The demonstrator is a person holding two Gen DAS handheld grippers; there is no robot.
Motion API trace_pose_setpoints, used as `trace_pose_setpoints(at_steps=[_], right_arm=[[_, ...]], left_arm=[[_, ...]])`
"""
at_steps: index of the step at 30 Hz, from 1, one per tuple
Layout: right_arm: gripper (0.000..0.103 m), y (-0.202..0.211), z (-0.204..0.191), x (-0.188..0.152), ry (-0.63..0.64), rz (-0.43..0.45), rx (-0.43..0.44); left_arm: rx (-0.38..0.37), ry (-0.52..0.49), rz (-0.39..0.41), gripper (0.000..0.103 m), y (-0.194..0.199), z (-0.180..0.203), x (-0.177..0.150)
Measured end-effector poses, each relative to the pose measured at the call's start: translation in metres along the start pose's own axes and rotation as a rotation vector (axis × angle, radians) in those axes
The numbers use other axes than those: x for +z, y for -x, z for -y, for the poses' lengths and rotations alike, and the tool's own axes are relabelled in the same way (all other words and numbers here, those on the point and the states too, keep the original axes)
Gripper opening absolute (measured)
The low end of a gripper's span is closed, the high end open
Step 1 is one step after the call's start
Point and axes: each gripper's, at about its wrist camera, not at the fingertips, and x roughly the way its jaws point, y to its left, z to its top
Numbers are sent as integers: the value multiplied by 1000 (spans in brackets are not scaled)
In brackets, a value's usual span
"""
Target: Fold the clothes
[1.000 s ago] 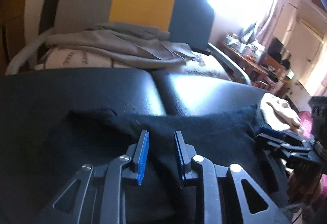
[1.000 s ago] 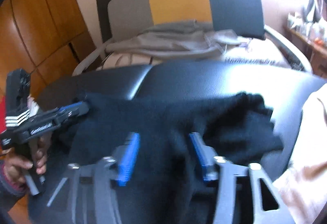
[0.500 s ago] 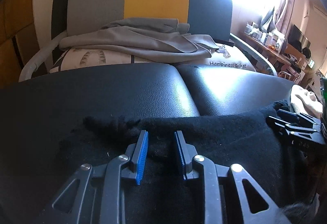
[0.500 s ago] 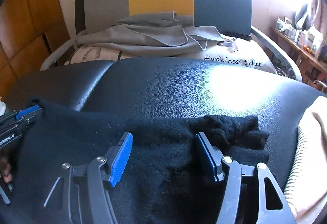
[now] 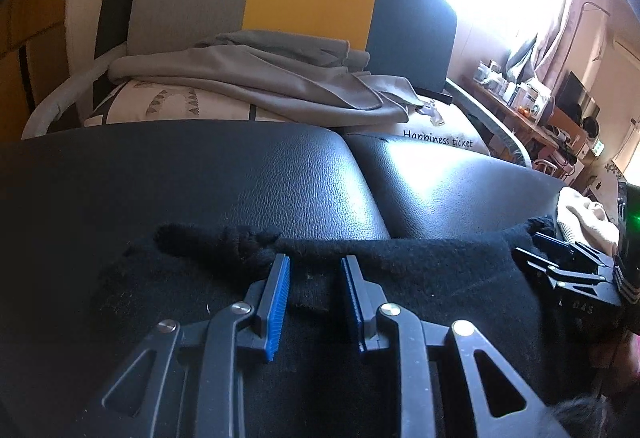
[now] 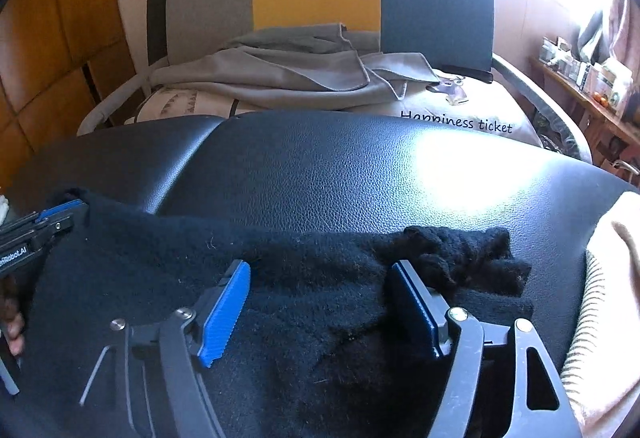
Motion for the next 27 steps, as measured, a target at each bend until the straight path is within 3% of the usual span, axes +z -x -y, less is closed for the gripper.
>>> trace_pose_setpoints(at_steps=[3, 7, 10, 11, 17, 23, 27], right_arm=[[75, 1, 0, 1, -1, 2, 0], [76, 18, -5, -2, 7, 12, -27], [91, 49, -11, -14, 19, 78, -37], [92, 60, -12, -19, 21, 93, -29], [95, 116, -15, -82, 16, 76, 31], [95, 151, -13, -158, 25, 25, 10], [100, 154, -10, -178, 24, 17, -9]], left_arm=[[7, 0, -16, 26, 7, 1, 1], [46, -28, 13, 29, 57, 8, -12], [50, -43, 64, 31, 101, 6, -33], [51, -43, 65, 31, 112, 5, -42], [10, -14, -3, 32, 154, -1, -110], [47, -66, -56, 32, 182, 3, -181], [84, -93, -34, 34, 188, 2, -206]])
